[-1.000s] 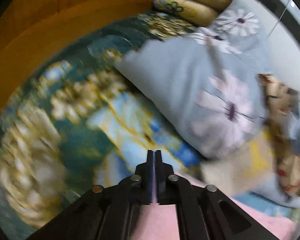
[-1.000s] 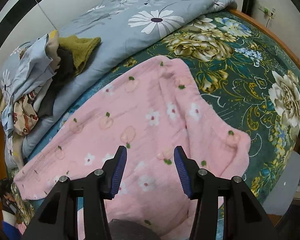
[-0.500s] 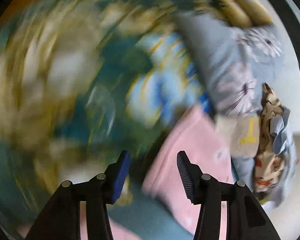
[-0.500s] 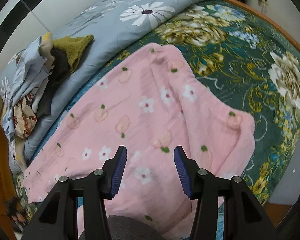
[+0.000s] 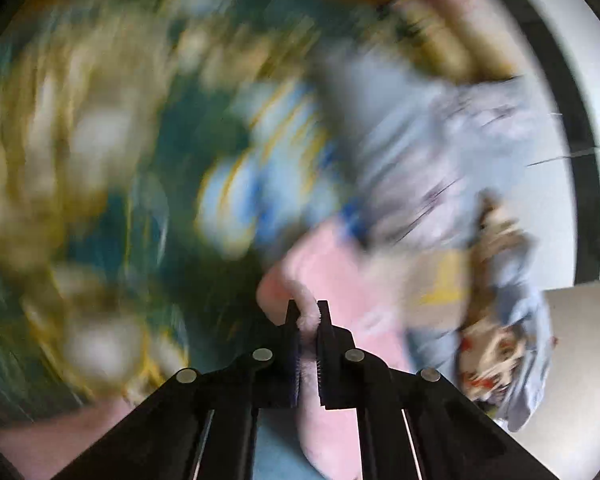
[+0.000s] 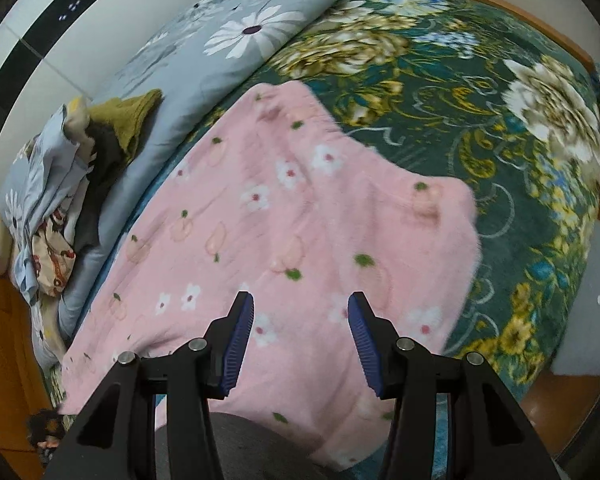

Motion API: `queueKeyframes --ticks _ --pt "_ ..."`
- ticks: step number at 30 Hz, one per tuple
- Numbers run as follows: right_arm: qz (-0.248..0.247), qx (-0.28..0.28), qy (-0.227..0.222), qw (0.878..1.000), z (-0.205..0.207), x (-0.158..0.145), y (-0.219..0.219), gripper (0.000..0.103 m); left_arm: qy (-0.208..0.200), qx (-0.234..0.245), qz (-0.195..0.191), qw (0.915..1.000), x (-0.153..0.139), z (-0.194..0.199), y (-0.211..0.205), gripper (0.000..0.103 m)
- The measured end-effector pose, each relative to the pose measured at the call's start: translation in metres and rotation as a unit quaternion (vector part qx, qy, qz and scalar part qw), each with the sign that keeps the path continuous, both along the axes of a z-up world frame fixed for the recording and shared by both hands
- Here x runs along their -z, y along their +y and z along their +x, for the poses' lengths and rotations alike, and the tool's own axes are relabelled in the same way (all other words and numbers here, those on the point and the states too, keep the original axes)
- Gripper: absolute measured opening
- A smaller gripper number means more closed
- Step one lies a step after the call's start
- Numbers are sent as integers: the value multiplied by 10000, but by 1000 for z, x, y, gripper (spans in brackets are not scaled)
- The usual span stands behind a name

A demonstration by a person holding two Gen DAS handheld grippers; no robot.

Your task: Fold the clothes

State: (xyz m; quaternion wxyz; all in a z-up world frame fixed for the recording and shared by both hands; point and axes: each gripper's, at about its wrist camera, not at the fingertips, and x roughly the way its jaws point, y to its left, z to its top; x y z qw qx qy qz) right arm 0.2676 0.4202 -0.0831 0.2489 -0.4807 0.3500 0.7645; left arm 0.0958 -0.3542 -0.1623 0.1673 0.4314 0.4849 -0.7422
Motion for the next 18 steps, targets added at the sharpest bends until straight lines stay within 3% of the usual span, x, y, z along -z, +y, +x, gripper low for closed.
queueKeyframes --ticks 2,4,6,9,11,13,18 --pt "-3 79 27 10000 10 1 5 50 187 81 -350 9992 -24 -4 -7 7" --pt "-47 184 25 9998 18 5 12 50 -326 350 -612 9970 -5 -18 -4 7" --pt "-240 381 72 9990 26 14 20 50 -776 449 -460 9949 20 -22 -3 7" --pt "-458 650 179 9967 37 23 32 50 -773 454 -110 9959 30 -12 6 11" --pt "-500 773 220 9955 44 27 38 50 -695 562 21 9960 22 -5 8 22" --pt "-516 869 255 9946 53 29 46 50 -652 655 142 9956 10 10 6 42" --pt "-851 1356 609 9852 86 49 72 52 -473 491 -112 9976 -22 78 -14 56"
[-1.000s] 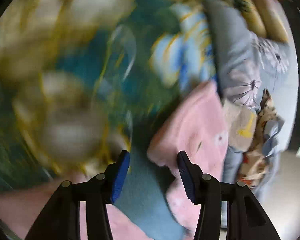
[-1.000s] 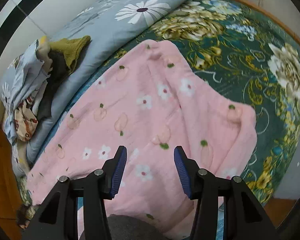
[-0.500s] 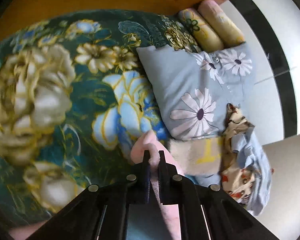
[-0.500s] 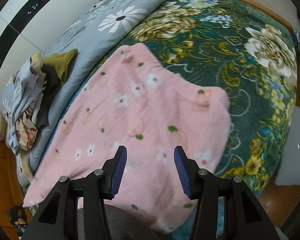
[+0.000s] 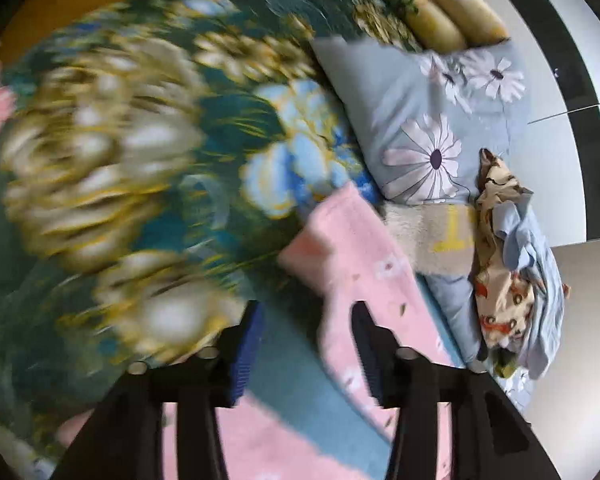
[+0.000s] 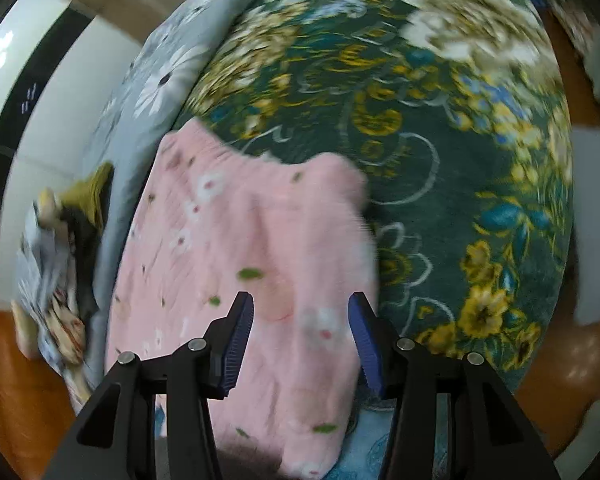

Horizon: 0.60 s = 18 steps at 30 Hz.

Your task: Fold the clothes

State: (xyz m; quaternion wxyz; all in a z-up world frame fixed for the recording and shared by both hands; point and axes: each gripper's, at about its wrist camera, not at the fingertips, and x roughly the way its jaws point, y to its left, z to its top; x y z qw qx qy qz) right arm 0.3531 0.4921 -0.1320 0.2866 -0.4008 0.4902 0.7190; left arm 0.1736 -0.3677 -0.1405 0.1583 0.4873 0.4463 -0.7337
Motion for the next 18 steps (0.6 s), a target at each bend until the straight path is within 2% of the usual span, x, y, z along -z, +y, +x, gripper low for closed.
queueKeyframes --ticks 4,7,10,14,18 --pt "-371 263 148 9989 16 30 15 52 -392 -257 -209 9987 15 71 2 58" --pt "-451 367 184 9981 18 45 22 55 -813 -404 -164 9957 35 117 9 58" --pt "-570 361 311 9972 11 53 25 56 -950 -553 5 9939 54 147 21 58" --pt "-597 300 245 9975 3 55 26 56 -1069 -786 420 9903 77 167 35 58" --pt "-805 480 318 9951 13 59 24 56 -1110 -535 57 9924 74 162 53 58"
